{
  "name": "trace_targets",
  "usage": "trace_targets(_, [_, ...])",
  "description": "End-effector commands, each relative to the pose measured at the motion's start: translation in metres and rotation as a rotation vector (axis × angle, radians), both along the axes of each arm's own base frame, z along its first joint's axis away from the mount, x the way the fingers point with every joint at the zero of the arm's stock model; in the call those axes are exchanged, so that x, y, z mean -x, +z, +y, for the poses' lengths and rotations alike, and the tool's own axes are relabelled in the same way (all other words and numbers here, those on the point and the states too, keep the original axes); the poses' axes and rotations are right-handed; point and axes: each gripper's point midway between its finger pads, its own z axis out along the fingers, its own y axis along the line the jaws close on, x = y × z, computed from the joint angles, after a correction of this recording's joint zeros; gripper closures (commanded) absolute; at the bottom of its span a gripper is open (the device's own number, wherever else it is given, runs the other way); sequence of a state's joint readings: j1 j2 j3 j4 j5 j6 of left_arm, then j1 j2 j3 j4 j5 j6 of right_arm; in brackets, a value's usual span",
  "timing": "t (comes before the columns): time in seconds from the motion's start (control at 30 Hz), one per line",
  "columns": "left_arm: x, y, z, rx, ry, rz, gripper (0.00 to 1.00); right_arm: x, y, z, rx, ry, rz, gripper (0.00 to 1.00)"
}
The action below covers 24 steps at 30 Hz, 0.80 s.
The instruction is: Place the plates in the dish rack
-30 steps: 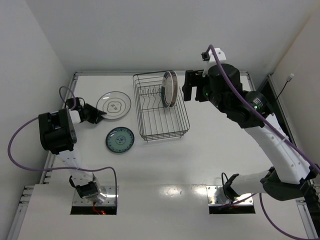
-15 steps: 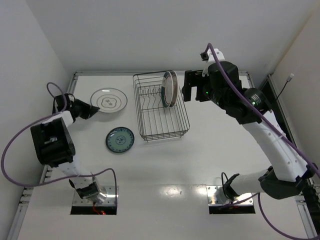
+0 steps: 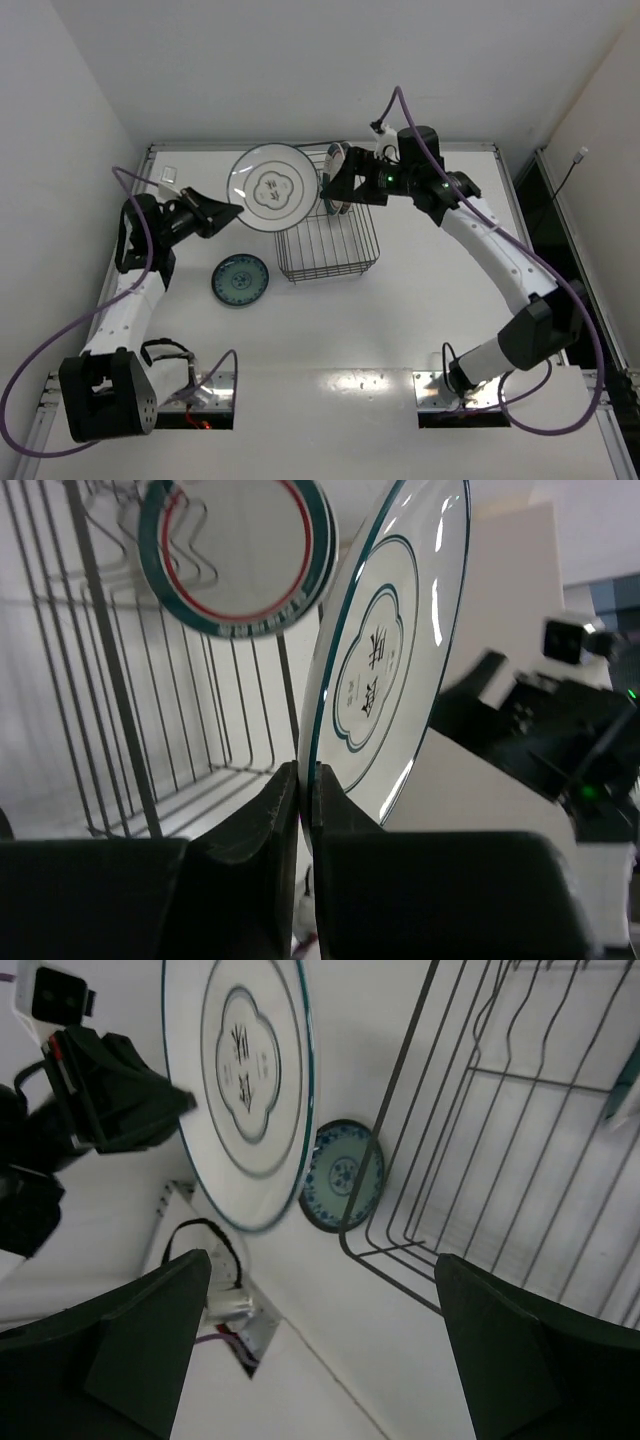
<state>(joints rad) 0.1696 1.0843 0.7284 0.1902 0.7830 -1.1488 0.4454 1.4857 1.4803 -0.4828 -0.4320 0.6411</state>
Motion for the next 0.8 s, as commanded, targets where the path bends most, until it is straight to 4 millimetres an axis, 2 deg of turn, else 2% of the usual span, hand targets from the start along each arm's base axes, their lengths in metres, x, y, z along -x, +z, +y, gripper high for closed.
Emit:
trace_targets(0.0, [0.015, 0.022, -0.024, 0.037, -0.093, -0.083, 1.0, -0.004, 0.015, 0.022, -0.234, 0.117, 0.018, 0.08])
trace_targets(0.07, [0.018, 0.023, -0.035, 0.054, -0.12, -0.081, 1.0, -0.006, 0.001, 0.026, -0.251, 0.122, 0.042, 0.09])
trace_targets(0.13, [0.02, 0.032, -0.044, 0.059, -0.139, -0.112, 1.0, -0.012, -0.007, 0.028, -0.247, 0.12, 0.052, 0.13])
trace_targets(0.17, [0.023, 0.033, -0.055, 0.061, -0.174, -0.111, 1.0, -0.013, -0.012, 0.029, -0.243, 0.119, 0.062, 0.16])
trace_targets(0.23, [0.022, 0.037, -0.061, 0.05, -0.173, -0.121, 1.0, -0.019, -0.023, 0.032, -0.241, 0.114, 0.087, 0.25])
trace_targets(0.3, [0.026, 0.032, -0.075, 0.053, -0.206, -0.101, 1.0, -0.025, -0.018, 0.037, -0.275, 0.121, 0.071, 0.37])
trace_targets(0.33, [0.025, 0.032, -0.079, 0.054, -0.22, -0.094, 1.0, -0.029, -0.022, 0.039, -0.282, 0.118, 0.077, 0.44])
trace_targets(0.37, [0.025, 0.026, -0.086, 0.055, -0.232, -0.071, 1.0, -0.029, -0.022, 0.041, -0.292, 0.128, 0.085, 0.66])
trace_targets(0.43, [0.023, 0.025, -0.088, 0.046, -0.231, -0.061, 1.0, -0.031, -0.027, 0.041, -0.292, 0.123, 0.104, 0.91])
trace_targets(0.47, [0.023, 0.015, -0.087, 0.031, -0.223, -0.027, 1.0, -0.035, -0.024, 0.041, -0.291, 0.107, 0.091, 1.0])
trace_targets(0.57, [0.014, 0.005, -0.078, -0.065, -0.183, 0.026, 0.64, -0.045, -0.026, 0.029, -0.251, 0.021, 0.096, 1.0])
trace_targets(0.6, [0.006, -0.002, -0.069, -0.107, -0.138, 0.055, 0.45, -0.049, -0.013, 0.027, -0.242, 0.001, 0.064, 1.0])
trace_targets(0.63, [0.002, 0.009, -0.064, -0.149, -0.114, 0.04, 0.38, -0.055, -0.024, 0.016, -0.169, -0.07, 0.077, 1.0])
trace_targets(0.67, [-0.004, 0.003, -0.052, -0.234, -0.081, 0.039, 0.31, -0.059, -0.019, 0.008, -0.132, -0.114, 0.059, 1.0])
trace_targets(0.7, [0.002, -0.014, -0.038, -0.291, -0.043, 0.147, 0.22, -0.067, -0.001, 0.001, -0.106, -0.161, 0.015, 1.0])
trace_targets(0.73, [-0.005, -0.024, -0.021, -0.369, 0.041, 0.194, 0.19, -0.074, -0.011, -0.018, 0.016, -0.264, 0.012, 1.0])
trace_targets(0.77, [-0.002, -0.028, -0.006, -0.439, 0.068, 0.24, 0.17, -0.084, 0.01, -0.026, 0.059, -0.321, -0.045, 1.0])
